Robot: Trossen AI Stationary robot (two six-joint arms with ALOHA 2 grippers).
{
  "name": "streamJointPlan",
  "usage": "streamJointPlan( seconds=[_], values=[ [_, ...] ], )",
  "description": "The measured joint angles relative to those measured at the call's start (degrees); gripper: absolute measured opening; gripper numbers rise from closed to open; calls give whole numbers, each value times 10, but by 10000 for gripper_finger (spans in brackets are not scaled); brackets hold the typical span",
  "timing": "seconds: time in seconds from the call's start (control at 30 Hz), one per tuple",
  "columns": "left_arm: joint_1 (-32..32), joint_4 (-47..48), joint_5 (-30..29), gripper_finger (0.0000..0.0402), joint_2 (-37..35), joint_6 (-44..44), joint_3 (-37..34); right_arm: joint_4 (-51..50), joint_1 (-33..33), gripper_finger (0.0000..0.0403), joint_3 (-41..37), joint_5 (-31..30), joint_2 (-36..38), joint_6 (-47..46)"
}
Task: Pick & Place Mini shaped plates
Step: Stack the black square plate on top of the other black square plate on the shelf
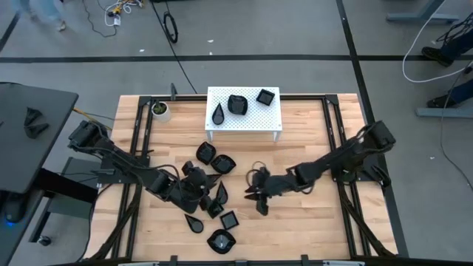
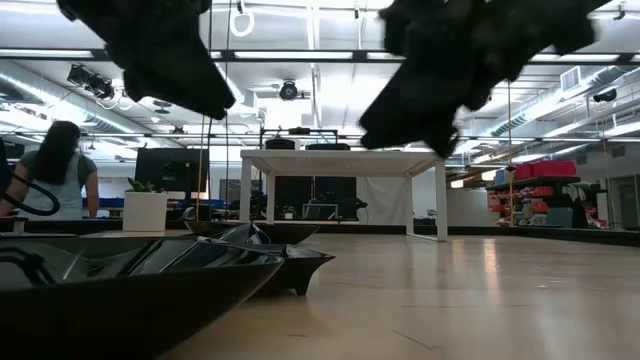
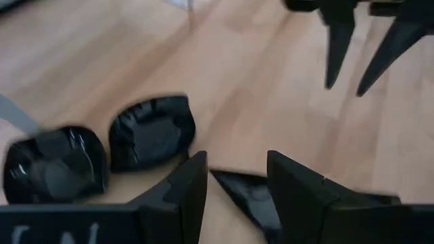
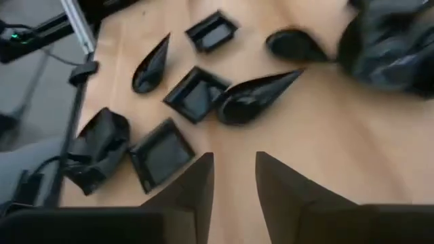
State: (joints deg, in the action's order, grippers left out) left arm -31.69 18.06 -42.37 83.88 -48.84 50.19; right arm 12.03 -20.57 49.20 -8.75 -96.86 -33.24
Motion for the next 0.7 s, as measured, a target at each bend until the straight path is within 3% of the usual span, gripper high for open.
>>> streamJointPlan(
  seconds=[0.13,0.33,0.5,0.7],
  values=[
    [-16,47,21,158,0,-41,0,2,18,112,59,102,-86,34],
    [-27,62,-3,158,1,-73,0,-25,41,129,175,219,-194,201],
    [-27,62,-4,158,1,-73,0,-93,52,139,253,265,-246,301],
    [-27,60,-6,158,1,-73,0,-118,64,120,262,287,-256,333]
  ],
)
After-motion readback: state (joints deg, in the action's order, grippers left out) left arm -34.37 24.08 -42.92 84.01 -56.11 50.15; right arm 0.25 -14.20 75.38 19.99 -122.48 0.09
